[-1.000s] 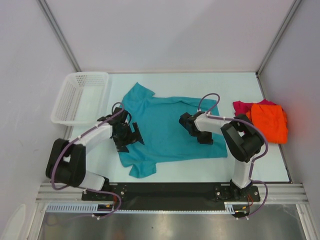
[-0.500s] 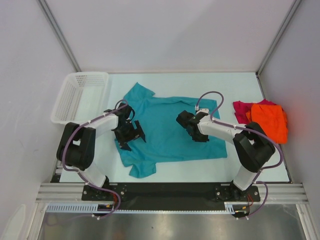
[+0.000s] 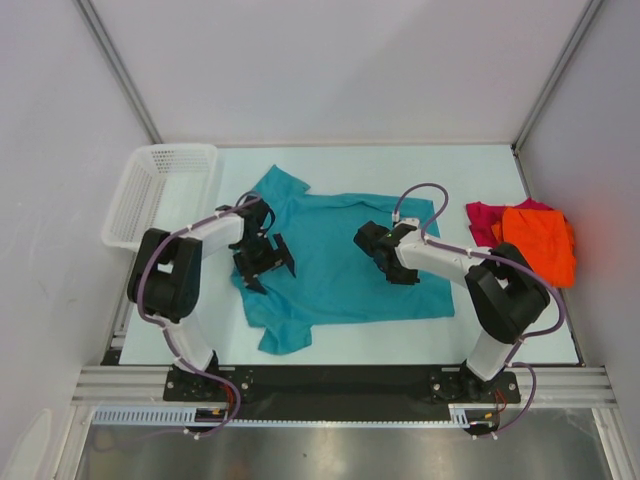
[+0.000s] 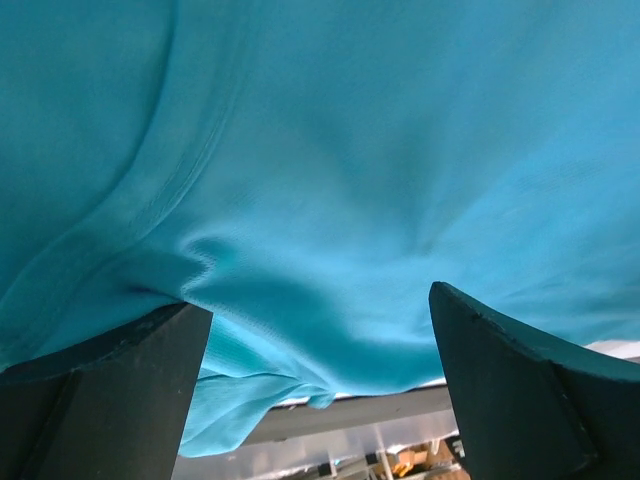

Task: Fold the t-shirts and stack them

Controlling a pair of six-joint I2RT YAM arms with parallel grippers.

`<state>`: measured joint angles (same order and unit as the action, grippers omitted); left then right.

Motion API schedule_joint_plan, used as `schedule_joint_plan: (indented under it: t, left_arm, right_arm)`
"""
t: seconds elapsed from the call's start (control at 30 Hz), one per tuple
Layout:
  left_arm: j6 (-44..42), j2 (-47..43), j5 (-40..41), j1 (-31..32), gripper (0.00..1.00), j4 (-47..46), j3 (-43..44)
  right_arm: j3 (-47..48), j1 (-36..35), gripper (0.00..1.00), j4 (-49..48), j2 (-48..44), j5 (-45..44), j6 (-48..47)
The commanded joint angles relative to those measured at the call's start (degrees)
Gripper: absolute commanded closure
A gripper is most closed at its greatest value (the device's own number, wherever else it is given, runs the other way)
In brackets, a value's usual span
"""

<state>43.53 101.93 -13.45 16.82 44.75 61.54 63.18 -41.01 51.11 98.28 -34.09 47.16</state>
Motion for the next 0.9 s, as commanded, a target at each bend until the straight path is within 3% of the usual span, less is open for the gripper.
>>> schedule_joint_plan:
  t: [0.0,0.27,0.57,0.8,0.87]
  left_arm:
    - [-2.7,4.1,6.7,-2.0,0.04,-13.3,6.3]
    - [-4.3,0.7,8.3,-6.8,0.04,-10.0,8.2]
    - [-5.0,-9.9,5.7,-6.9,0.04,-8.6,0.4]
    - [-3.7,-15.9,6.1,-2.4,0.04,-6.3,-0.9]
    - [-2.5,-16.8,6.4,0.2,0.04,-7.1,-5.3]
  right_arm:
    - [1.0,0.1,0.92,0.8,0.2,-1.7,1.1]
    - [1.0,0.5,0.92,0.1,0.5,-2.0,0.6]
    - [1.3,0.3,0.92,-0.6,0.5,-1.9,0.4]
    - [-0.1,-0.3,0.92,-1.8,0.9,-1.2,0.9]
    - [0.2,-0.3,0.93,-2.2,1.2,-1.2,0.9]
